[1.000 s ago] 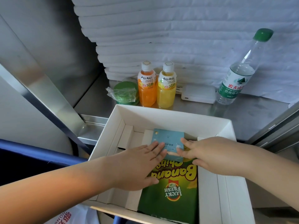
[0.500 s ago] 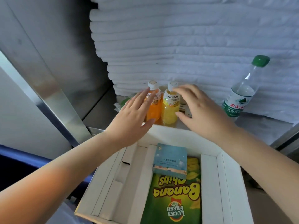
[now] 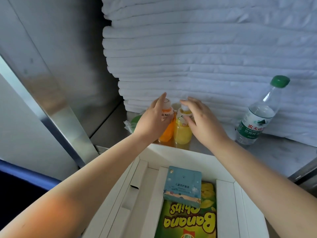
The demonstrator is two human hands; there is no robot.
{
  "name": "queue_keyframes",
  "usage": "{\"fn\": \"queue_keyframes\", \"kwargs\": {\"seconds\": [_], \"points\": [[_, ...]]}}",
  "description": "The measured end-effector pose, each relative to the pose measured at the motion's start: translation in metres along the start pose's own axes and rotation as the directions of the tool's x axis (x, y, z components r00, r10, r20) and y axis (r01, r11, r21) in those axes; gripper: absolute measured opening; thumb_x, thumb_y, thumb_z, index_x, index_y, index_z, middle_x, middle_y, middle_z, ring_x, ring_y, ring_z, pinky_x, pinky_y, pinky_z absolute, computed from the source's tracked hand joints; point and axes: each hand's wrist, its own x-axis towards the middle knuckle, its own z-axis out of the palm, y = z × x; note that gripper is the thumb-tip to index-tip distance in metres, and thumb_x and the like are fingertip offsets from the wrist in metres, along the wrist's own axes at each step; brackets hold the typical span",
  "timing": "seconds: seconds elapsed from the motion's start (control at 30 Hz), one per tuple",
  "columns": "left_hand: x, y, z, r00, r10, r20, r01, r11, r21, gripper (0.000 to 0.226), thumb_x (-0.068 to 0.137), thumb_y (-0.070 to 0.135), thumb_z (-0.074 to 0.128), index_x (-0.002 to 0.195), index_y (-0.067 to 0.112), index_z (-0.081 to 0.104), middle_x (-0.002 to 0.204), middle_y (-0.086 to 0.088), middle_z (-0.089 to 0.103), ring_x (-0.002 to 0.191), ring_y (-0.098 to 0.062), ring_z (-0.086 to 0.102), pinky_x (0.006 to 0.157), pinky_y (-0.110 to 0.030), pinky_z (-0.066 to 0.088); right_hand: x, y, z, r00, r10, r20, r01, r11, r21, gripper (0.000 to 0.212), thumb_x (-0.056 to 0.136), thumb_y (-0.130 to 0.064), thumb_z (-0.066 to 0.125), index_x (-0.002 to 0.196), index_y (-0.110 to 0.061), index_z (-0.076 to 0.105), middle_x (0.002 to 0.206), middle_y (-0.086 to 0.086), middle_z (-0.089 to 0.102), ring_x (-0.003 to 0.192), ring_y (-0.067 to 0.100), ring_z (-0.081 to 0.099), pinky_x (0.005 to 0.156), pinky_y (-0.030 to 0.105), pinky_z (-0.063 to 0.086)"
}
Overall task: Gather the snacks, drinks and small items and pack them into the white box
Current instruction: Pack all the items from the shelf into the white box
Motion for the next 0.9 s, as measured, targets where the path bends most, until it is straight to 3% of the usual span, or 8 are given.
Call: {"fn": "queue_keyframes", "kwargs": {"seconds": [0.13, 0.4, 0.53, 0.7, 0.9], "points": [[0.003, 0.002, 0.007, 0.997, 0.014, -0.082, -0.02, 0.997, -0.076, 0.05, 0.094, 0.03, 0.052, 0.14, 0.026, 0.033, 0.134, 0.0, 0.051, 0.117, -0.023, 0.051, 0.089, -0.038, 0.049, 0.004, 0.003, -0.004, 0.993, 0.049, -0.104, -0.042, 0.997, 0.071, 0.029, 0.089, -0.011, 0.06, 0.118, -0.014, 0.061, 0.116, 0.004, 0.062, 0.103, 0.023, 0.059, 0.079, 0.024, 0.042], [0.0, -0.004, 0.01, 0.998, 0.058, -0.039, -0.061, 0.994, -0.095, 0.05, 0.095, 0.034, 0.05, 0.141, 0.029, 0.032, 0.137, 0.003, 0.05, 0.123, -0.019, 0.044, 0.093, -0.031, 0.042, -0.006, 0.01, -0.018, 0.966, 0.212, -0.151, -0.189, 0.97, 0.156, 0.03, 0.087, -0.009, 0.062, 0.115, -0.019, 0.064, 0.11, -0.001, 0.062, 0.091, 0.014, 0.057, 0.072, 0.02, 0.039], [-0.002, -0.003, 0.01, 0.996, 0.083, -0.023, -0.085, 0.992, -0.091, 0.052, 0.095, 0.034, 0.05, 0.143, 0.029, 0.029, 0.138, 0.002, 0.049, 0.125, -0.019, 0.042, 0.091, -0.026, 0.037, -0.016, 0.014, -0.037, 0.933, 0.292, -0.211, -0.255, 0.949, 0.188, 0.031, 0.086, -0.008, 0.063, 0.114, -0.019, 0.064, 0.11, -0.003, 0.062, 0.094, 0.017, 0.059, 0.08, 0.029, 0.047], [-0.004, 0.0, 0.01, 0.992, 0.123, -0.001, -0.123, 0.989, -0.079, 0.053, 0.095, 0.035, 0.05, 0.143, 0.028, 0.03, 0.136, 0.0, 0.051, 0.122, -0.02, 0.045, 0.09, -0.028, 0.041, -0.035, 0.018, -0.048, 0.92, 0.318, -0.229, -0.3, 0.947, 0.112, 0.031, 0.085, -0.007, 0.063, 0.115, -0.017, 0.064, 0.111, 0.0, 0.062, 0.1, 0.02, 0.057, 0.086, 0.034, 0.047], [-0.007, 0.004, 0.008, 0.986, 0.163, 0.035, -0.159, 0.982, -0.106, 0.052, 0.093, 0.035, 0.054, 0.14, 0.03, 0.033, 0.131, 0.0, 0.054, 0.115, -0.019, 0.051, 0.084, -0.032, 0.049, -0.055, 0.027, -0.056, 0.859, 0.416, -0.298, -0.417, 0.906, 0.064, 0.03, 0.09, -0.01, 0.058, 0.119, -0.016, 0.062, 0.118, 0.004, 0.06, 0.104, 0.024, 0.057, 0.082, 0.042, 0.051]]}}
